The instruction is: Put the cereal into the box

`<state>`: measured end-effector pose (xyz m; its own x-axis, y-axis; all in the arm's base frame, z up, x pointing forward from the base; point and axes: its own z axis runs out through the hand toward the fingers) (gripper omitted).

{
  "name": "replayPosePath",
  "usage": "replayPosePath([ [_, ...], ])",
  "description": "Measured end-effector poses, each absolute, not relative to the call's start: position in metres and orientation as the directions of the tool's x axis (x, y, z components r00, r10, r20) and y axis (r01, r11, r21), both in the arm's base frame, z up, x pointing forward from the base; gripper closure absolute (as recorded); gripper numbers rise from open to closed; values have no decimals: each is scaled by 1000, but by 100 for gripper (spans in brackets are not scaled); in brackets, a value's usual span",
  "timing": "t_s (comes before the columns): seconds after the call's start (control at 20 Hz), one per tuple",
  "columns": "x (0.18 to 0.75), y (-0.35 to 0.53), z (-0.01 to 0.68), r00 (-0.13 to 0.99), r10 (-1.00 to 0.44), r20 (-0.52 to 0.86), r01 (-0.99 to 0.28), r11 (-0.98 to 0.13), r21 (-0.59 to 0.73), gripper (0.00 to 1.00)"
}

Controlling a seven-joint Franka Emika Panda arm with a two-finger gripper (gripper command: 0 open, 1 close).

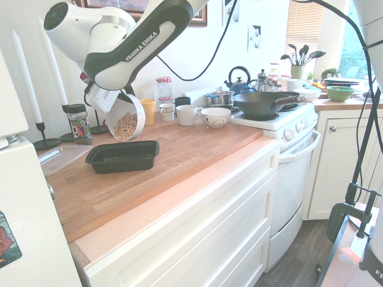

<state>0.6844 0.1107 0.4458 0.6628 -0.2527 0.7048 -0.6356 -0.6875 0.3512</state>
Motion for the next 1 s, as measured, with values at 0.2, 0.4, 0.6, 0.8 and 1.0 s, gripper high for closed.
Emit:
replayPosePath([
  [0.2, 678, 124, 437, 659, -214, 721, -627, -686, 369, 100],
  [0.4, 668, 133, 425, 662, -183, 727, -615, -687, 387, 100],
  [0.6, 656, 139, 418, 664, -143, 734, -604, -682, 413, 100],
  [0.8, 647, 141, 412, 665, -116, 737, -597, -676, 432, 100],
  [1.0, 643, 144, 407, 663, -89, 743, -593, -669, 449, 100],
])
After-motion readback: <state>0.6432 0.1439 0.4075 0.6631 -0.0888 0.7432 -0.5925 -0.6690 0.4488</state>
